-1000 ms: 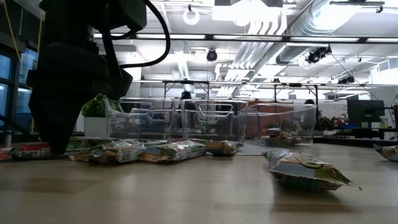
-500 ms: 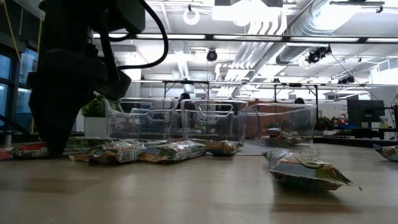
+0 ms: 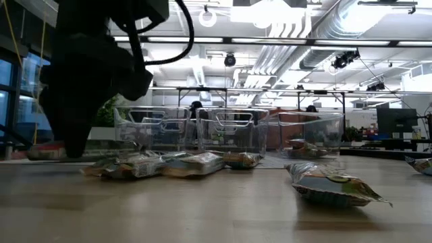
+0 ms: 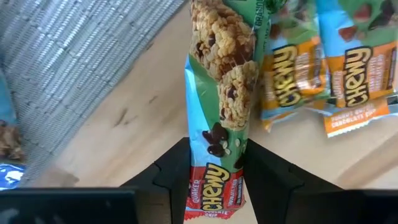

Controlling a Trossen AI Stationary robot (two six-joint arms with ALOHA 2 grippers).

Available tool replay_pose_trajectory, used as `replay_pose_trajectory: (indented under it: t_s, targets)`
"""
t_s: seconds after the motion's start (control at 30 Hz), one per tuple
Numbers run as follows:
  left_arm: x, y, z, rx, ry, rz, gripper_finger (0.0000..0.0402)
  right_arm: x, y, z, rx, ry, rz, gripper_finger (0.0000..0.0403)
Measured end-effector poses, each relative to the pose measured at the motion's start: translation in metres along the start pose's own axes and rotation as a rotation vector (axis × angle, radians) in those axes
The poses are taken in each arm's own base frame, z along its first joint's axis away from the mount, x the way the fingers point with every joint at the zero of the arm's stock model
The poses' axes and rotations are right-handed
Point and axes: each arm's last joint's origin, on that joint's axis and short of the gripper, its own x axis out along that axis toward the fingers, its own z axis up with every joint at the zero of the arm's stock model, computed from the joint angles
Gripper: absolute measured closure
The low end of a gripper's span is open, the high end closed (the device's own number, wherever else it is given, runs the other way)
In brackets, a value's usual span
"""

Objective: Pick and place Granola Bars by type
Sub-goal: Put the red granola bar into the right transparent bin

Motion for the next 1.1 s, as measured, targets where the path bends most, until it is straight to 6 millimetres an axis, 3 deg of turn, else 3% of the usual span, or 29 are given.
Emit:
replay_pose_trajectory:
  t_s: [0.23, 0.37, 0.57, 0.8, 0.93, 1.1]
  targets:
    - [-0.024, -0.017, 0.008, 0.004, -0.050, -0.026, 0.0273, 0.000, 0.000, 0.000, -0.002, 0.001, 0.004, 0.0215]
    - [-0.048, -0.026, 0.028, 0.001, -0.124, -0.065, 0.0273, 0.000, 0.000, 0.000, -0.003, 0.000, 0.008, 0.0215]
    - [-0.112, -0.030, 0.085, 0.063, -0.345, -0.161, 0.0273, 0.000, 0.000, 0.000, -0.002, 0.000, 0.007, 0.0215]
    - [-0.197, 0.002, 0.162, 0.149, -0.659, -0.173, 0.0273, 0.000, 0.000, 0.000, -0.003, 0.001, 0.007, 0.0215]
    - [-0.222, 0.021, 0.208, 0.180, -0.745, -0.199, 0.0273, 0.000, 0.000, 0.000, -0.003, -0.001, 0.003, 0.0215]
    - [-0.226, 0.029, 0.264, 0.210, -0.774, -0.289, 0.0273, 0.000, 0.000, 0.001, 0.001, -0.009, -0.002, 0.0215]
